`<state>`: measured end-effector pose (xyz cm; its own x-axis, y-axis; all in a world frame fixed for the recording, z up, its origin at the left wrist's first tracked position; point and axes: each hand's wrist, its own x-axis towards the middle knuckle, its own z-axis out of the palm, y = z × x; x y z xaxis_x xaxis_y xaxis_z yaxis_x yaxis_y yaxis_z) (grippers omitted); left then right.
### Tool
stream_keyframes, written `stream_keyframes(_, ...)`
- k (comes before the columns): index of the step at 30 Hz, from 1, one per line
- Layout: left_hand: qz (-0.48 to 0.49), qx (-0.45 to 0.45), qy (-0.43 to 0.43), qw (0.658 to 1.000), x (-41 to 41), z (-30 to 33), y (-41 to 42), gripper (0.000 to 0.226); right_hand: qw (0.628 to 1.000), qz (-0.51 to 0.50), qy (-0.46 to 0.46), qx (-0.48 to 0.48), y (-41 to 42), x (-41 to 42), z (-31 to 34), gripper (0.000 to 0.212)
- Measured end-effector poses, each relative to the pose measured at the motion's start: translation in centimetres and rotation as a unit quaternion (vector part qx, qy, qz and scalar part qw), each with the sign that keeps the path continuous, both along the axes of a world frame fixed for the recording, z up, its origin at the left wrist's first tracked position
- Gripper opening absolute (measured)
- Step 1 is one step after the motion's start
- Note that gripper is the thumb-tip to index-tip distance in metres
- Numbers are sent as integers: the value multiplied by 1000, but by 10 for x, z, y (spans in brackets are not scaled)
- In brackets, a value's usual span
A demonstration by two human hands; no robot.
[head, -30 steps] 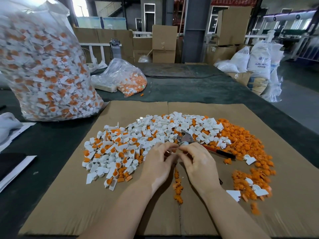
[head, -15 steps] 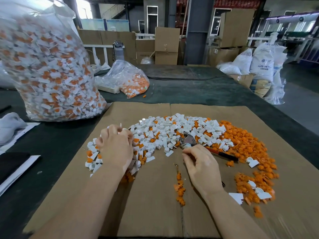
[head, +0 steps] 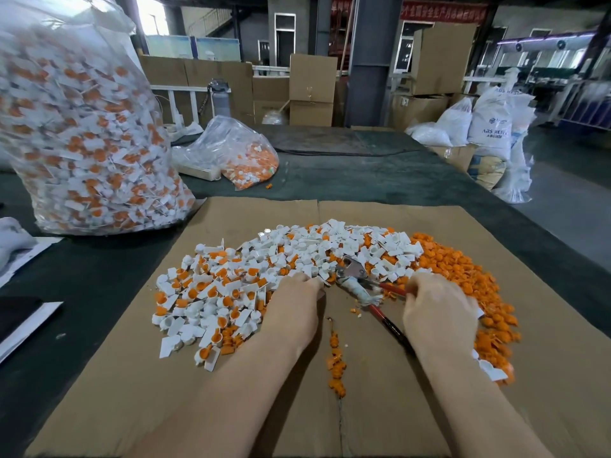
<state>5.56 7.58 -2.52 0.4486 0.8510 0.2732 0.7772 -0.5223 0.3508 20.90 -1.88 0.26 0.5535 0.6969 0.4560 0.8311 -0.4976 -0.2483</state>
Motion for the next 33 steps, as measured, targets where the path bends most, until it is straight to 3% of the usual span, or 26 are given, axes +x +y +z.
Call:
stream_keyframes(3, 0, -16, -6, 1000, 0, 1, 1, 29, 997, -31, -12, -69, -8, 14, 9, 25)
stream_keyframes(7, 0, -26, -43, 999, 0, 4, -4, 36, 983, 8, -41, -176, -13, 23, 14, 33)
stream_keyframes(11, -2, -53, -101, 994, 1, 8, -10, 33, 978, 3, -57, -200, -15, 26, 14, 30)
stream_keyframes(15, -8, -57, -84, 995, 3, 10, -14, 26, 987, 48, -43, -147, -10, 18, 13, 13)
stream_keyframes(18, -5, -56, -78, 995, 4, 10, -15, 28, 989, 131, 61, -40, -4, 4, 9, 13)
stream_keyframes(22, 24, -89, -186, 978, 7, 13, -15, 20, 966, 212, 135, 57, 6, -22, 2, 22)
stream_keyframes(27, 35, -168, -289, 942, 5, 10, -17, 9, 946, 203, 231, 101, 12, -40, -10, 11)
stream_keyframes(33, 26, -153, -270, 950, 2, 5, -16, 15, 951, 217, 195, 102, 15, -46, -19, 7)
